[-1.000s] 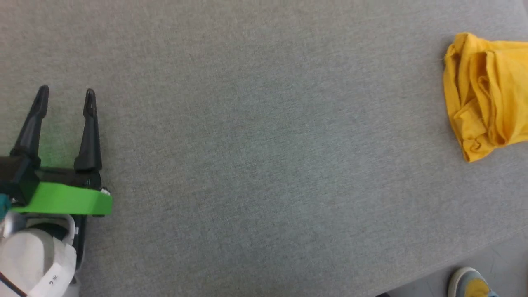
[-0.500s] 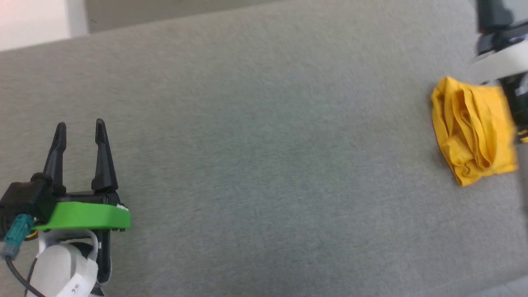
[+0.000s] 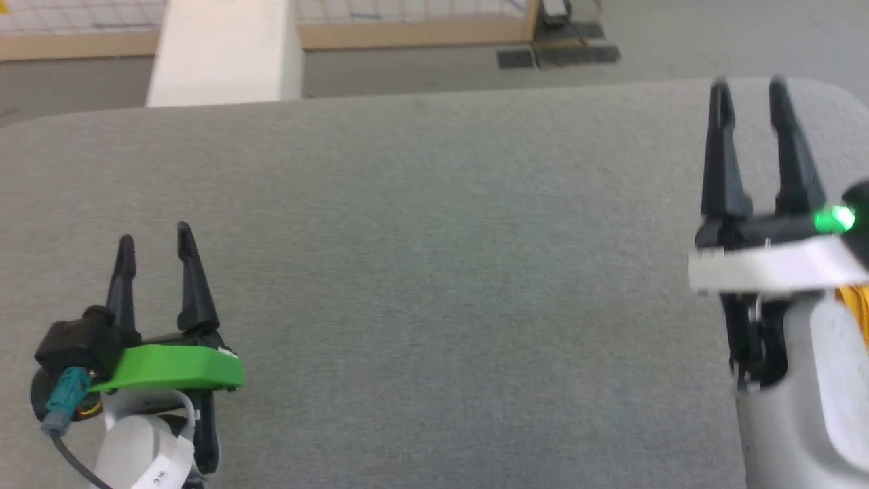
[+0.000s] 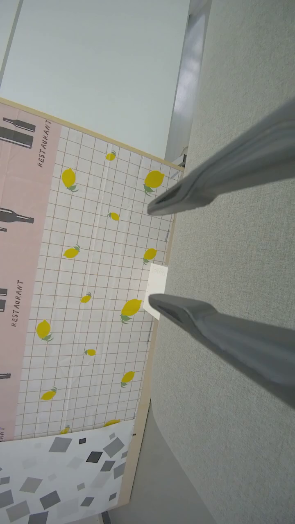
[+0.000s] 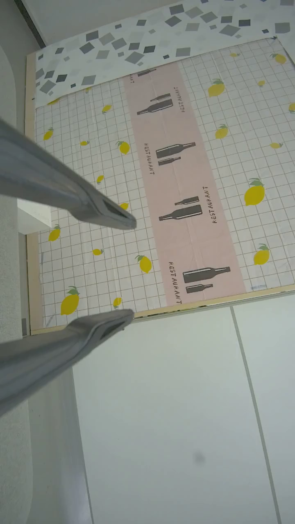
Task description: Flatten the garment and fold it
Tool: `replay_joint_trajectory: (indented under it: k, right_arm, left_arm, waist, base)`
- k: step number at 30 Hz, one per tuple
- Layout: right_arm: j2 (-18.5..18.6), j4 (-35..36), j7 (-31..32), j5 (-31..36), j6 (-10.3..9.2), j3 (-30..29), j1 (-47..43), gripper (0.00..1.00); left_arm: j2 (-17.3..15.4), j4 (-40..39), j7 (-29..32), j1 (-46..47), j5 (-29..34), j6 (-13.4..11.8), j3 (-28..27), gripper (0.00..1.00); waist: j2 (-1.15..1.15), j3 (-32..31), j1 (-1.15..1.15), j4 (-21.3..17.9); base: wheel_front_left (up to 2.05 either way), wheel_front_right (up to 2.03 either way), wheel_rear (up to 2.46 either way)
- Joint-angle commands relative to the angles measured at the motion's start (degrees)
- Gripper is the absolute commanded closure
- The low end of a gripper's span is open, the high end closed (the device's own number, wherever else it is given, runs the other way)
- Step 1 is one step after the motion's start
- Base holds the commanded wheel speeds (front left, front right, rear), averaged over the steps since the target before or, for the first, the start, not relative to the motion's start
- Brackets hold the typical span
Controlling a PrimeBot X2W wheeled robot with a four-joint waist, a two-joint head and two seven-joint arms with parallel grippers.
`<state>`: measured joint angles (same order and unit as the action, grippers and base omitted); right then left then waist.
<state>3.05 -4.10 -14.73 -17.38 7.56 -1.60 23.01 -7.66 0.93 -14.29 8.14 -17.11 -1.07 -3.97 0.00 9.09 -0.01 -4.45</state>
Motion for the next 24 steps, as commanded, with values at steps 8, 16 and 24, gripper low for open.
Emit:
replay_joint_trajectory:
  k: [8, 16, 24]
  right_arm:
    - [-0.16, -2.4, -0.26, -2.19, -0.08, 1.15, -11.14, 0.0]
    - [-0.16, -7.21, -0.26, 1.01, -0.08, 1.65, -16.34, 0.0]
    - [-0.17, -10.86, -0.27, 1.13, -0.08, 1.59, -18.03, 0.0]
  left_arm:
    - [2.28, 3.04, -0.66, -2.78, 0.63, 0.59, 2.39, 0.0]
    - [2.96, 5.51, -0.7, -4.95, 4.57, 0.8, 5.15, 0.0]
    - [3.5, 8.84, -0.7, -6.16, 5.34, 0.76, 5.22, 0.0]
  waist:
    - [0.0, -7.01, 0.01, 4.89]
    - [0.0, -7.7, 0.01, 4.6]
    - [0.0, -8.15, 0.01, 4.13]
  base:
    - [0.0, 0.0, 0.0]
    - [0.0, 0.0, 0.0]
    - [0.0, 0.0, 0.0]
